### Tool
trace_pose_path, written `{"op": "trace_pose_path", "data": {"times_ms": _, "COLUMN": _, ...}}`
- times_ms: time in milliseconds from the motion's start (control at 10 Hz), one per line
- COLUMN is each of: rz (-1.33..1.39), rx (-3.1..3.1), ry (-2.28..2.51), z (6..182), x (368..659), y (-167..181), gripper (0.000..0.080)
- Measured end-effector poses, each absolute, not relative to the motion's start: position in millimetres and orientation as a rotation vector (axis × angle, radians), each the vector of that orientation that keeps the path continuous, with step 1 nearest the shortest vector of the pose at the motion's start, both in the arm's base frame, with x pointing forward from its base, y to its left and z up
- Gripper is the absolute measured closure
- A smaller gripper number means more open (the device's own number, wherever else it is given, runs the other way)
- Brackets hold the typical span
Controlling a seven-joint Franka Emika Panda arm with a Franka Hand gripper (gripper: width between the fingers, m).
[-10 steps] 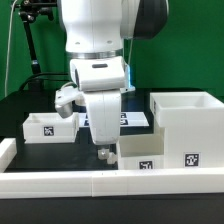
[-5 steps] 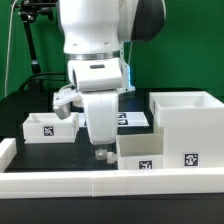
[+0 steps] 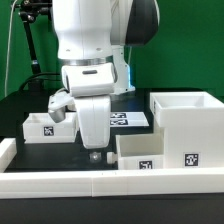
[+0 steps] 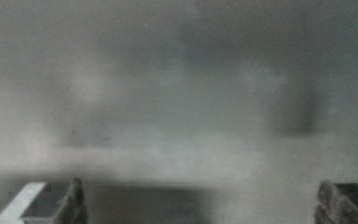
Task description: Assemble drawer
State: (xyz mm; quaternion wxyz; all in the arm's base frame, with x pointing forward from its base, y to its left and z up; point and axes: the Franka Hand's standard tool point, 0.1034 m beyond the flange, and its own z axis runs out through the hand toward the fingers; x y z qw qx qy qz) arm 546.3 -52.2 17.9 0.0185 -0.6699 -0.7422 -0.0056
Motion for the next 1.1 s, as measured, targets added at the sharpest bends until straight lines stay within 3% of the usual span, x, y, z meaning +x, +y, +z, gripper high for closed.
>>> {"op": "trace_pose_path", "data": {"times_ms": 700, "rz": -0.018, "rx": -2.16, "ry": -2.206, "z": 19.6, "x": 550.0, "y": 14.3, "gripper": 0.015}}
{"op": "trace_pose_path", "data": {"times_ms": 1100, "rz": -0.012, "rx": -2.199, "ry": -2.162, "z": 22.6, "x": 552.4, "y": 21.3, "gripper": 0.015}}
